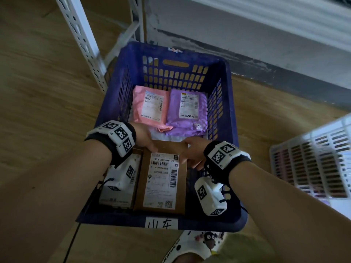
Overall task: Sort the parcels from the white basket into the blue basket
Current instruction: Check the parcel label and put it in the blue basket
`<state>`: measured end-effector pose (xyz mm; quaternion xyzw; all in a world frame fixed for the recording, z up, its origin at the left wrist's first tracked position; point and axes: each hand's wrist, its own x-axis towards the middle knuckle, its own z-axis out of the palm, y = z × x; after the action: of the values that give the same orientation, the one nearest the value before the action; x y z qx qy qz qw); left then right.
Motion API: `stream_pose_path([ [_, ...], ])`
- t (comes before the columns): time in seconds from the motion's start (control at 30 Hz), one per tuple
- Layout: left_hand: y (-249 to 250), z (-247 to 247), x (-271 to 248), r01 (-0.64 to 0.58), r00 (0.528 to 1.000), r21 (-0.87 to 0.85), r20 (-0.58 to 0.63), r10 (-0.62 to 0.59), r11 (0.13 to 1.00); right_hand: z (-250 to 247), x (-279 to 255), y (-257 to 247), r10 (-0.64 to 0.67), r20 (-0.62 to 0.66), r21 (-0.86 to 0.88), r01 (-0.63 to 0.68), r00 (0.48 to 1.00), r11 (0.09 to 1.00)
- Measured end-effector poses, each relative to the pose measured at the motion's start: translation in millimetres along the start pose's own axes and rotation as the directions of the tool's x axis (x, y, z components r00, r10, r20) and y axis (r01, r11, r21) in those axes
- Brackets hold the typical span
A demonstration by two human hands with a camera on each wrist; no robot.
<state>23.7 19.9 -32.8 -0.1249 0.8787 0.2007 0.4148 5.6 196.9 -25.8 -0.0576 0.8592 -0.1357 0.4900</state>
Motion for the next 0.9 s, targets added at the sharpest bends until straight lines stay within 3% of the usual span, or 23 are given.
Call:
stream_pose_path([
  [0.13, 3, -2, 1, -0.043, 0.999, -0.099, -0.007, 0.042, 0.994, -6, -4, 1, -0.052, -0.067, 0.016, 0.053, 0.996, 0.998],
  [0.23, 12, -9, -4, -0.062, 0.995, -0.046, -0.087, 0.058, 0.997, -19, -15, -2, -0.069, -0.173, 0.08, 0.084, 0.983, 0.993],
  [0.43, 57, -31, -40, -0.183, 0.955, 0.042, -0.229, 0.187, 0.982, -55, -68, 0, -0.108, -0.317, -0.016, 0.108, 0.942, 0.994],
  [0.63, 133, -48, -96, -0.347, 0.832, 0.222, -0.374, 0.409, 0.911, -81, -151, 33, -0.035, -0.543, 0.075, 0.09, 0.839, 0.993],
  [0.77, 195, -38, -150, -0.439, 0.743, 0.315, -0.4, 0.537, 0.842, -88, -214, 72, 0.036, -0.646, 0.043, -0.011, 0.762, 0.999],
  [0.9, 252, -13, -201, -0.516, 0.647, 0.403, -0.394, 0.652, 0.756, -81, -277, 124, 0.134, -0.706, 0.154, -0.035, 0.695, 0.987],
])
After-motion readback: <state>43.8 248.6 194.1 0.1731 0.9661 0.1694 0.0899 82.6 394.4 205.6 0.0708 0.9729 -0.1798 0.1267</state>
